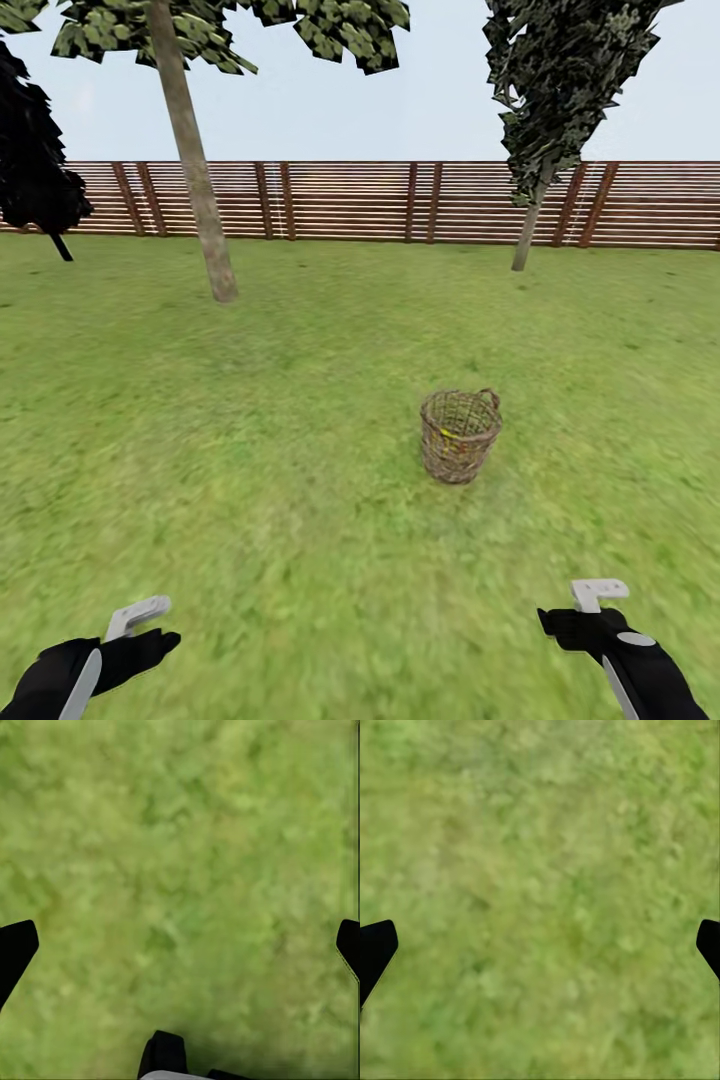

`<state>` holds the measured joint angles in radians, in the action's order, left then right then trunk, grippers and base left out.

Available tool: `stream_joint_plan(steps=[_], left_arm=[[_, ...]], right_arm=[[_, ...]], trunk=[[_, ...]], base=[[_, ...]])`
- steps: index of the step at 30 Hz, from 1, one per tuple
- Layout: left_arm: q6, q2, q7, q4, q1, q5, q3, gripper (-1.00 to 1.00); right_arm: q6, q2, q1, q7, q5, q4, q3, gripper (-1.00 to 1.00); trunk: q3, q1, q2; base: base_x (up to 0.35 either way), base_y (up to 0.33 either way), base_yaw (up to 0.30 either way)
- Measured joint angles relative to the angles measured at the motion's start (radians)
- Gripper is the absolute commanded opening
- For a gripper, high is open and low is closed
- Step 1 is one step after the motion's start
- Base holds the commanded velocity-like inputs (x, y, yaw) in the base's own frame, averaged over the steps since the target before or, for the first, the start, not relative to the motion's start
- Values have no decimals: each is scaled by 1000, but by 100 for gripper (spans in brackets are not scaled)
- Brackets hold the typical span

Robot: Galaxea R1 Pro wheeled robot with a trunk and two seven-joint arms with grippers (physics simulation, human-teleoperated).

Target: Take the three Easter eggs out of the wicker basket on the lawn in the garden, then place them on the lawn next to a single tree (choose any tree) so that all three eggs are next to the same tree and none are left in the basket.

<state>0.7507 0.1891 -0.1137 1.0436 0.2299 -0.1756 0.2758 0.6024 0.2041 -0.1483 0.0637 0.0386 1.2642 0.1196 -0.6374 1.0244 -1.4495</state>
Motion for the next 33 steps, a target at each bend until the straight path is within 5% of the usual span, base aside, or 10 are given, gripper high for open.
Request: stream_joint_plan(steps=[33], left_arm=[[-2,-3,0,-1,0,2,-2,100]], right_arm=[[0,3,0,0,0,1,1,100]], trunk=[[0,0,0]], base=[[341,0,0]])
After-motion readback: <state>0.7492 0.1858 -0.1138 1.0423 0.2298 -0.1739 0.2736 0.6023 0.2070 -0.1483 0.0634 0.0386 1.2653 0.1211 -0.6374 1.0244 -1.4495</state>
